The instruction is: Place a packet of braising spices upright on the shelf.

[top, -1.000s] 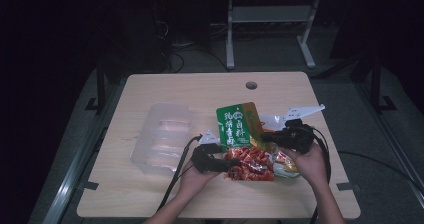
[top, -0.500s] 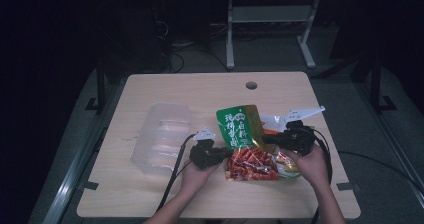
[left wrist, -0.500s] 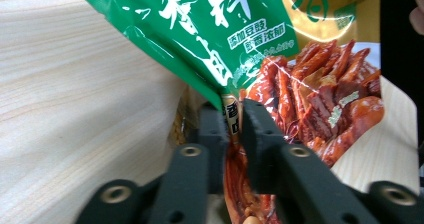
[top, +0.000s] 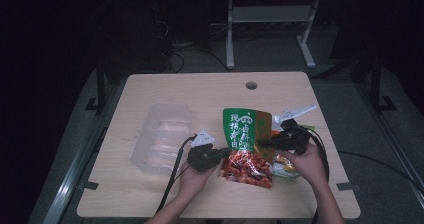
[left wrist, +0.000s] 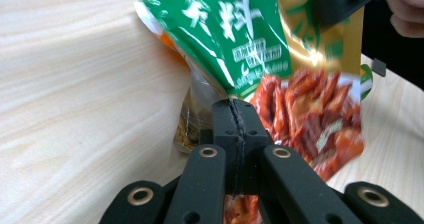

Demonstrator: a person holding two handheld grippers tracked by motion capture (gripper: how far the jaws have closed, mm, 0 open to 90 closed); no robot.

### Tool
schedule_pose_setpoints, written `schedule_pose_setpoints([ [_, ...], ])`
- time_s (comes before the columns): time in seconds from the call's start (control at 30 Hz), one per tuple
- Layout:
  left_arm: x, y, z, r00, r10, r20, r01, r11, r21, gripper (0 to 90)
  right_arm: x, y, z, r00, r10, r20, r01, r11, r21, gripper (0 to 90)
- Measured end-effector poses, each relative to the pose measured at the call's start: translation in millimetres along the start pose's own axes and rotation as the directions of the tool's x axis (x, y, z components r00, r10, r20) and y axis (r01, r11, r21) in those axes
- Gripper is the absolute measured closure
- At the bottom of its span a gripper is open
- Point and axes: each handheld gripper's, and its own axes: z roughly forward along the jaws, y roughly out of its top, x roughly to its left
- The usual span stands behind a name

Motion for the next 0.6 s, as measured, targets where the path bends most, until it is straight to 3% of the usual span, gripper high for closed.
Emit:
schedule_pose_setpoints([
  [0.27, 0.3, -2.4, -2.4, 0.9997, 0.023, -0.004, -0.023, 0.9997, 0.004, 90.0, -3.8, 4.8, 18.9, 0.9992, 0.01, -0.039, -0.009, 1.0, 0.026, 83.9],
  [0.4, 2.3, -4.2, -2.1, 0.9999, 0.013, 0.003, -0.013, 0.9998, 0.015, 90.0, -3.5, 5.6, 23.5, 0.9996, 0.009, -0.026, -0.008, 0.999, 0.051, 88.9],
  [0.5, 0.2, -3.2, -6.7, 0.9995, 0.03, -0.003, -0.03, 0.9994, 0.016, 89.0, -2.9, 5.2, 22.1, 0.999, 0.013, -0.043, -0.011, 0.999, 0.036, 89.6],
  [0.6, -2.1, -2.0, -13.4, 0.9992, 0.041, -0.002, -0.041, 0.9991, 0.012, 82.2, 0.6, 5.8, 17.0, 0.9978, 0.006, -0.065, -0.006, 1.0, 0.008, 89.7],
])
